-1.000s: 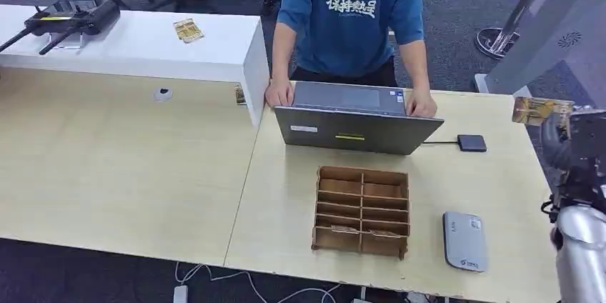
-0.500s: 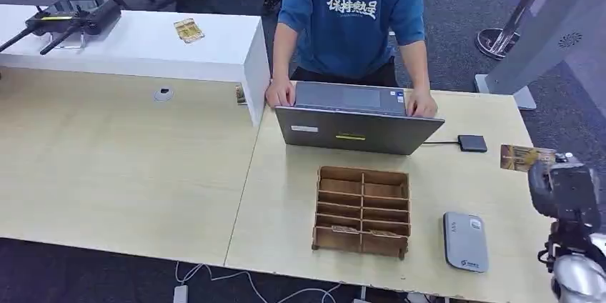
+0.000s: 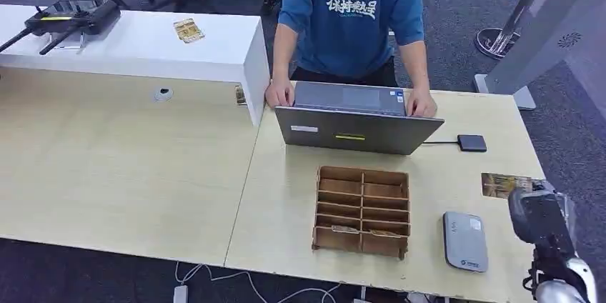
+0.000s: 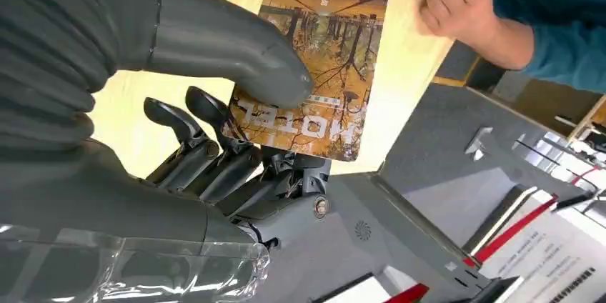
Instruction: Pass the card to the sensor for recognition and then transmit it.
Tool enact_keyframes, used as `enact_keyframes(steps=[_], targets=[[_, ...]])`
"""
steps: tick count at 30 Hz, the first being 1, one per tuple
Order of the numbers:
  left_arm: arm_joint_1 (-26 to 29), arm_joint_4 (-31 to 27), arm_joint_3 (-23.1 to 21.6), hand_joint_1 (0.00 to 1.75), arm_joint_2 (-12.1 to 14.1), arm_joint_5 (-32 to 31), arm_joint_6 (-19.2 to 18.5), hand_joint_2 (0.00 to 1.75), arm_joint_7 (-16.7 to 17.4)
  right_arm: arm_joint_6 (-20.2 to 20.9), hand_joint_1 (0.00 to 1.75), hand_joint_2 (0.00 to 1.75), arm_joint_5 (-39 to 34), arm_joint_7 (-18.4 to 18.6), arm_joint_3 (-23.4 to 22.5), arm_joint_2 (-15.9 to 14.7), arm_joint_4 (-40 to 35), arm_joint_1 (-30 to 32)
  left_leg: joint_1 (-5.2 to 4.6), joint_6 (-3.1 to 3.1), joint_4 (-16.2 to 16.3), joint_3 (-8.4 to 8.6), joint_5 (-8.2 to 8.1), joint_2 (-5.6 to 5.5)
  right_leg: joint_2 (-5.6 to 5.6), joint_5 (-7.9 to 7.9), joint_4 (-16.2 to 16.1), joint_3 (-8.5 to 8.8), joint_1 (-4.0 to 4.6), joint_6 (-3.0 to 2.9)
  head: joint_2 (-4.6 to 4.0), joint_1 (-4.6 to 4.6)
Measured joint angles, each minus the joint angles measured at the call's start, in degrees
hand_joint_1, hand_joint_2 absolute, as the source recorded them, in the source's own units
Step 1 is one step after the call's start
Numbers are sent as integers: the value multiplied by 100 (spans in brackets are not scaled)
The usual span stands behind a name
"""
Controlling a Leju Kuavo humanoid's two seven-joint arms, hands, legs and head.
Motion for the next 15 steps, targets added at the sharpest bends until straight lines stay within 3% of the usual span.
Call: enact_keyframes(steps=[15], targets=[[8,0,0,0,-46,90,4,0,0,2,175,175,94,35,-28,48,-188,423,0,0,0,1,-1,0,0,-2,-1,1,0,2,0,0]])
